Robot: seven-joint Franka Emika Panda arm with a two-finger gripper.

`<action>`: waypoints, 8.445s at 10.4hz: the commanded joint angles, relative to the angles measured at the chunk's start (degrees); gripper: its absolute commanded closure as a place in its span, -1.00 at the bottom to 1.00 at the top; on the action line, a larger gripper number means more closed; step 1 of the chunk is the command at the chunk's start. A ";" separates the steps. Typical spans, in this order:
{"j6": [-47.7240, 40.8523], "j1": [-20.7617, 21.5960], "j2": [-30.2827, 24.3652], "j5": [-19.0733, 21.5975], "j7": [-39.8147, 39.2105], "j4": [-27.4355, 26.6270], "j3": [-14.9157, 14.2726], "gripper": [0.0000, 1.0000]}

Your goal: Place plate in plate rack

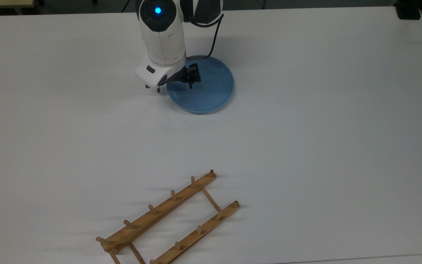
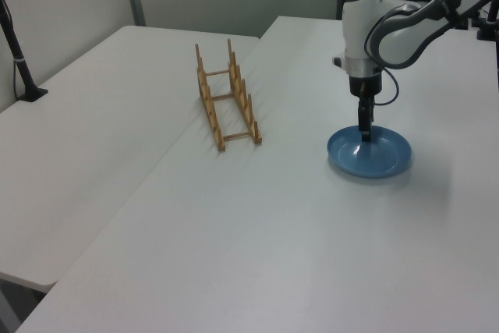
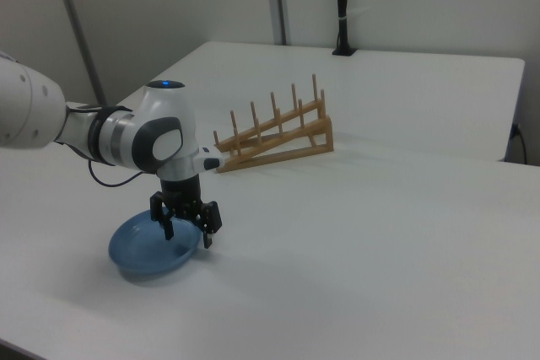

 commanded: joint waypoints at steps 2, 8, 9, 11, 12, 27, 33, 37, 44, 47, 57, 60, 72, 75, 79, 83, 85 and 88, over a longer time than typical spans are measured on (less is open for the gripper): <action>0.83 0.07 -0.04 0.81 5.15 0.07 -0.15 -0.02; 0.92 1.13 -0.21 0.81 10.79 0.77 0.46 1.00; 0.39 1.04 -0.82 0.81 10.79 1.73 0.46 1.00; 0.12 0.51 -2.49 0.90 10.97 5.15 0.46 1.00; 0.12 0.34 -3.28 0.90 10.97 7.08 0.46 1.00; 0.83 -0.81 3.56 0.11 4.81 7.45 0.46 -0.42; 0.91 -0.10 4.88 0.37 9.90 7.63 1.51 1.00; 1.00 -0.02 5.67 0.37 12.72 7.63 3.01 1.00; 0.30 -1.86 0.14 0.29 12.02 10.08 3.01 1.00; 0.39 -2.39 -0.04 0.29 12.02 13.24 2.92 1.00; 10.58 3.58 3.12 -46.49 45.63 23.79 3.01 1.00; 11.63 6.92 5.14 -60.76 58.83 25.11 3.01 1.00; 9.71 11.76 12.26 -89.26 78.73 26.79 3.01 1.00; 9.18 11.67 13.49 -92.70 80.83 25.82 2.92 1.00; 8.74 11.67 14.90 -93.41 80.93 25.91 3.01 1.00; 8.65 11.32 14.99 -92.97 81.10 26.00 3.01 -0.63; 8.65 11.32 14.90 -92.79 81.89 26.17 3.01 -1.00; 9.08 10.80 12.63 -88.60 83.56 27.48 3.10 -1.00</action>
